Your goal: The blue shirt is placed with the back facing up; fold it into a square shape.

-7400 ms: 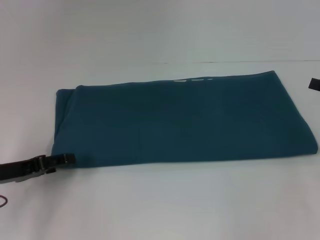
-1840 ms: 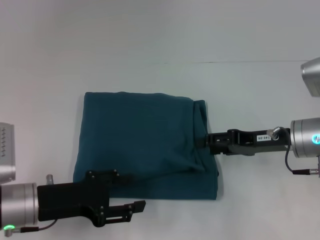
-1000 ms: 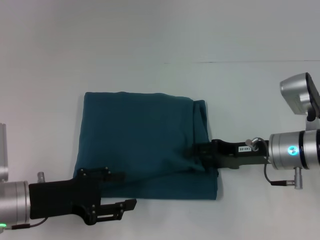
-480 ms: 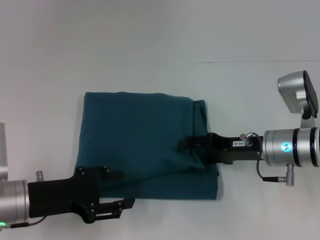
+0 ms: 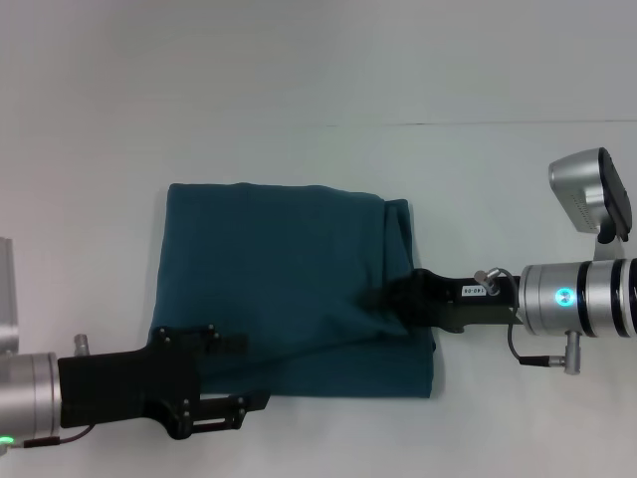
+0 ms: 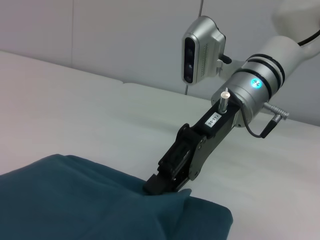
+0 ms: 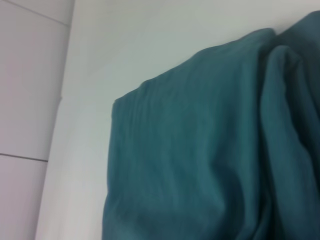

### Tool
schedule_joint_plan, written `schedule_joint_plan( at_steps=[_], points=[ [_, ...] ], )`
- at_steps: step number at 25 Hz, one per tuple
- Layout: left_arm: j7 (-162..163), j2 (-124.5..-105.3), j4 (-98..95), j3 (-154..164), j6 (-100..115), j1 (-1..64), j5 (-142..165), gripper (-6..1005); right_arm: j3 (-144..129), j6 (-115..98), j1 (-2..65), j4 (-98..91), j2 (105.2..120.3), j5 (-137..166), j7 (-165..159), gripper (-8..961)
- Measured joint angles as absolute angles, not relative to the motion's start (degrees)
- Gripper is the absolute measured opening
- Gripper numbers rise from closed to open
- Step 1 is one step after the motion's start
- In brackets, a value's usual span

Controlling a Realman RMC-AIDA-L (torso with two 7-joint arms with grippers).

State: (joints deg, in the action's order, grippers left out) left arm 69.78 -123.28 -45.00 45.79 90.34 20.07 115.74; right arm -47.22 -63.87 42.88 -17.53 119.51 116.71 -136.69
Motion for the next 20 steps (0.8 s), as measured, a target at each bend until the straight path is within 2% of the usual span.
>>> schedule_joint_plan(
  at_steps=[5,13,20],
  points=[
    [69.78,-123.17,-45.00,45.79,90.34,20.24,115.74,710,-47.25,-63.13,42.46,-17.49,119.51,116.61,-136.54,322],
    [69.90,-123.13,-45.00,45.75,90.35,20.47,115.74,710,-47.06,-62.18,42.35,-17.38,119.63,116.50,-135.49,15],
    [70.18,-123.09,-45.00,44.00,90.73,20.30,115.73,710,-46.75,-64.99,41.34,-16.88,119.69,111.60,-126.91,16]
  ],
)
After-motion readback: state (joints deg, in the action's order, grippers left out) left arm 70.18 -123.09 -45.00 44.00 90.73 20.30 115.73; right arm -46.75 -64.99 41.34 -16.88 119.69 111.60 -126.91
